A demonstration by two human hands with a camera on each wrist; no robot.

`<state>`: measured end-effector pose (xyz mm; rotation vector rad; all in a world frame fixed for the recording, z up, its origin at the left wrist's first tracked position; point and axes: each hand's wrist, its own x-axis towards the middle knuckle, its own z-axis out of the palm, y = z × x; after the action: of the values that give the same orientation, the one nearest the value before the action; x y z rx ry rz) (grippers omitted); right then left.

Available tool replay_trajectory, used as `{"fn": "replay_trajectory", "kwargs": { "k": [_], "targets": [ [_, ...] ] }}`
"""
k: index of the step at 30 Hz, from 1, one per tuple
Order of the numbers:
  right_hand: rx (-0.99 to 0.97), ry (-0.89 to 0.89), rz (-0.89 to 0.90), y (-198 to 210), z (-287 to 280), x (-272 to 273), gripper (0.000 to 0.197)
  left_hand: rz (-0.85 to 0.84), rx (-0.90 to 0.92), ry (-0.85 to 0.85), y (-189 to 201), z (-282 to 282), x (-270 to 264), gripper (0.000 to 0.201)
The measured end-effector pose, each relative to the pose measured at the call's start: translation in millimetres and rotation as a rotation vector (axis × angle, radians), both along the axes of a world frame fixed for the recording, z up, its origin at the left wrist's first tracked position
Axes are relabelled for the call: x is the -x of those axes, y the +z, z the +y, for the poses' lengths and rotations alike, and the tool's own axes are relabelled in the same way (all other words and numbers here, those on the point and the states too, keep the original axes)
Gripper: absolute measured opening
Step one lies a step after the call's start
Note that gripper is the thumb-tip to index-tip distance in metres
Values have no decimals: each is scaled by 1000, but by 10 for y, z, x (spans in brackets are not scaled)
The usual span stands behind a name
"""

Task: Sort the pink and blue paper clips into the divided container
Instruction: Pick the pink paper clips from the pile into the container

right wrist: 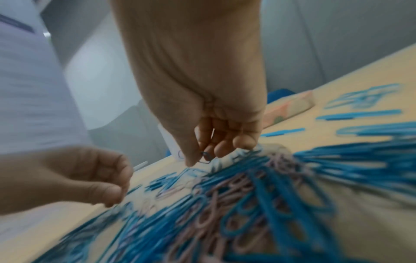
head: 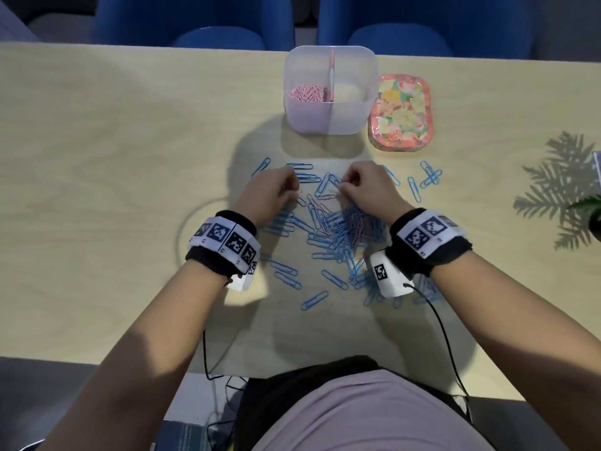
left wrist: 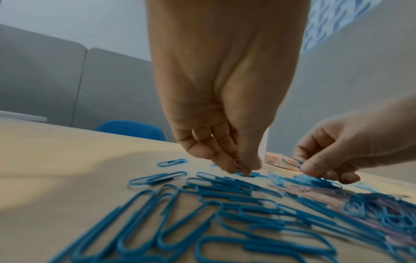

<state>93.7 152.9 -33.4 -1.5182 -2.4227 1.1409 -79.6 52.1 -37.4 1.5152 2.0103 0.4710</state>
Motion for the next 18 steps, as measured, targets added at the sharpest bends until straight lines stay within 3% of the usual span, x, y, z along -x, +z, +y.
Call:
{"fn": "replay_trajectory", "kwargs": {
  "k": [2,6,11,14,18],
  "targets": [
    [-85,-51,-12,13,67,-99,12,-101,-15,39,29,11,-8,11],
    [-371,71,-66,46,23,-91,23,-263,59,58,32,119,-84,12],
    [-288,385,-183,38,-167,74,21,64,72,-223,29,193,-143,17],
    [-264,357,-201,23,-253,79,15,176,60,-297,3,177,-124,16],
    [-232,333,-263,22,-367,115,16,199,61,-308,-13,134,-115,13]
  ]
}}
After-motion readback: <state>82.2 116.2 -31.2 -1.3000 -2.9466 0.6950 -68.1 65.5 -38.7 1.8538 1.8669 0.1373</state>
